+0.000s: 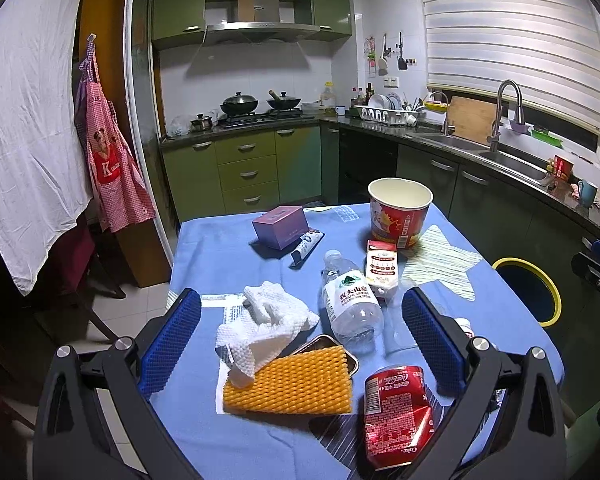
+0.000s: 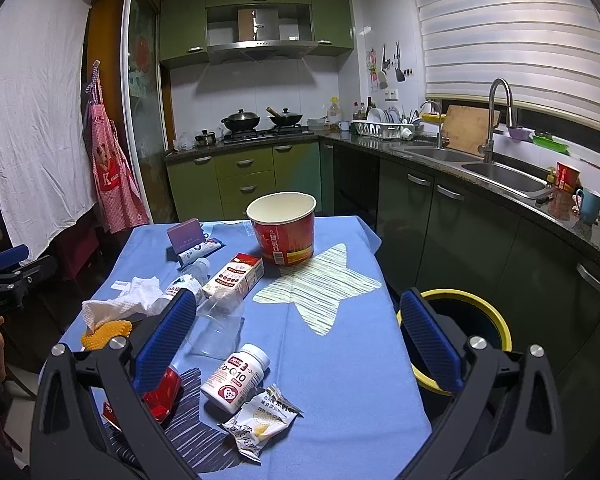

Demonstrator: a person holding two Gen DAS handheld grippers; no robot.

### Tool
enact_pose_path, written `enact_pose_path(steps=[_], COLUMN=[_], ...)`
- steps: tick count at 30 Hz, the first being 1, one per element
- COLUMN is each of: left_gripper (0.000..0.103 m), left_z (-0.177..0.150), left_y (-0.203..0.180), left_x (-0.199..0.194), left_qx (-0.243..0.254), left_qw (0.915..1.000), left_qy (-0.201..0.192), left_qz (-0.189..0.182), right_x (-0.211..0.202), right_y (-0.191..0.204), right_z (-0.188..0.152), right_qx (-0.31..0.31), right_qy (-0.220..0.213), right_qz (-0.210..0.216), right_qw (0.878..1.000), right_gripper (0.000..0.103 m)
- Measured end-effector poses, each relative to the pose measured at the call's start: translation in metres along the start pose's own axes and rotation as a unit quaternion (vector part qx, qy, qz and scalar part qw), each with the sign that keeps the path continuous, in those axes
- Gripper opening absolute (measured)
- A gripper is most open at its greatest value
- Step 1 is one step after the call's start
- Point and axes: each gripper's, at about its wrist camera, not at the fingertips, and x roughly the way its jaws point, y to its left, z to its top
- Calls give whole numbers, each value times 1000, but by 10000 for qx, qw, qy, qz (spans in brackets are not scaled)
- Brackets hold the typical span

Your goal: Collect trash

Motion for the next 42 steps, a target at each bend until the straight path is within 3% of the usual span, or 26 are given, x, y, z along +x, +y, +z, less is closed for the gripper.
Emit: enact_pose_path(steps=[42], left_gripper=[99], left_z=[-2], left_y=[-5], left_x=[4], left_qx=[90], left_qw=[9999], left_qy=[123], left_qz=[-59], right_x=[11], right_y=[0], right_z=[-6], right_qx=[42], right_qy=[92], right_qz=[-16], right_qw=[9999], right_gripper=[97])
